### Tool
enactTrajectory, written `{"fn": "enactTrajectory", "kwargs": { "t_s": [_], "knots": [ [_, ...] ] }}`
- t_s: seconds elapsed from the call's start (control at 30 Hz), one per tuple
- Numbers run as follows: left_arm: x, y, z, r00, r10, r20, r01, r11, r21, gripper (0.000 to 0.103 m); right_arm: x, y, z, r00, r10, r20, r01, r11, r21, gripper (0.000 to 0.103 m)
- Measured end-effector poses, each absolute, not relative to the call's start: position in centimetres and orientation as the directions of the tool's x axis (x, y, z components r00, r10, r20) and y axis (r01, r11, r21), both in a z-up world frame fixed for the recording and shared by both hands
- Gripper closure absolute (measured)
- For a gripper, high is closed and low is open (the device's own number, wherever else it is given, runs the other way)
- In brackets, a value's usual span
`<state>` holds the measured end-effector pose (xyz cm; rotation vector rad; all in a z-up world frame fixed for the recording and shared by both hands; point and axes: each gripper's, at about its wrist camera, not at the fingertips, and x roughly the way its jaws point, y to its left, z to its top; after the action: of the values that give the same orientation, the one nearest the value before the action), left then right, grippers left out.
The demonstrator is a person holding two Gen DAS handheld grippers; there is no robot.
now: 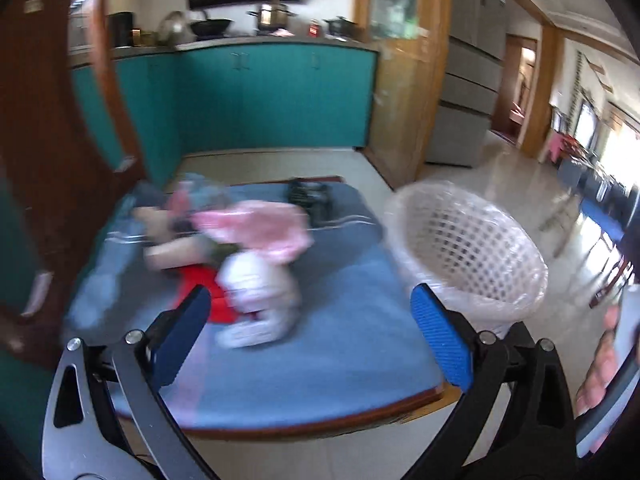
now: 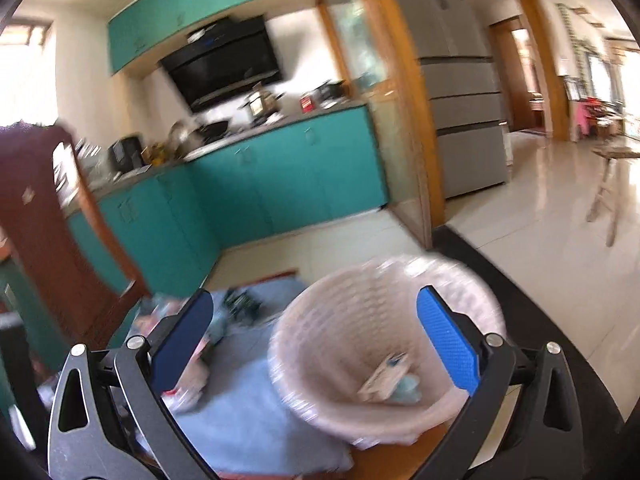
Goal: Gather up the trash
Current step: 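Move the toothpaste box over the wastebasket and release it with the left tool, then reach toward the chair and lower both tools onto the trash pile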
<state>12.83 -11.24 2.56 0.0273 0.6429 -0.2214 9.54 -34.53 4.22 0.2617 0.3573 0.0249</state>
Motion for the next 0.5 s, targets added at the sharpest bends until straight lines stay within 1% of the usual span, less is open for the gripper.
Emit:
{"fn": "enactTrajectory", "kwargs": {
  "t_s": [0.1,0.2,0.27,0.33,0.43,0.5],
  "knots": [
    [11.2,-7.7,3.4,0.8,-0.148,-0.581,0.164,0.986,-0.025,0.003,9.3,-30.3,3.5,0.913,0.132,-0.387,-0.061,0.98,0.191,0.003],
    [10.0,-4.8,3.7,0.809,-0.133,-0.573,0.128,0.991,-0.049,0.003,8.9,-27.2,3.0,0.899,0.164,-0.406,-0.115,0.983,0.143,0.003],
    [9.2,-3.6,3.4,0.81,-0.13,-0.571,0.115,0.991,-0.062,0.003,8.7,-25.9,2.6,0.894,0.17,-0.415,-0.131,0.984,0.122,0.003],
    [9.2,-3.5,3.1,0.811,-0.117,-0.573,0.11,0.993,-0.048,0.003,9.0,-25.1,2.4,0.889,0.176,-0.423,-0.139,0.983,0.117,0.003],
    [9.6,-3.1,2.2,0.801,-0.086,-0.593,0.102,0.995,-0.006,0.003,9.6,-24.4,2.1,0.885,0.176,-0.43,-0.142,0.984,0.11,0.003],
    [10.0,-2.7,1.7,0.792,-0.079,-0.606,0.088,0.996,-0.014,0.003,10.1,-23.8,2.0,0.886,0.166,-0.432,-0.134,0.986,0.104,0.003]
  ]
}}
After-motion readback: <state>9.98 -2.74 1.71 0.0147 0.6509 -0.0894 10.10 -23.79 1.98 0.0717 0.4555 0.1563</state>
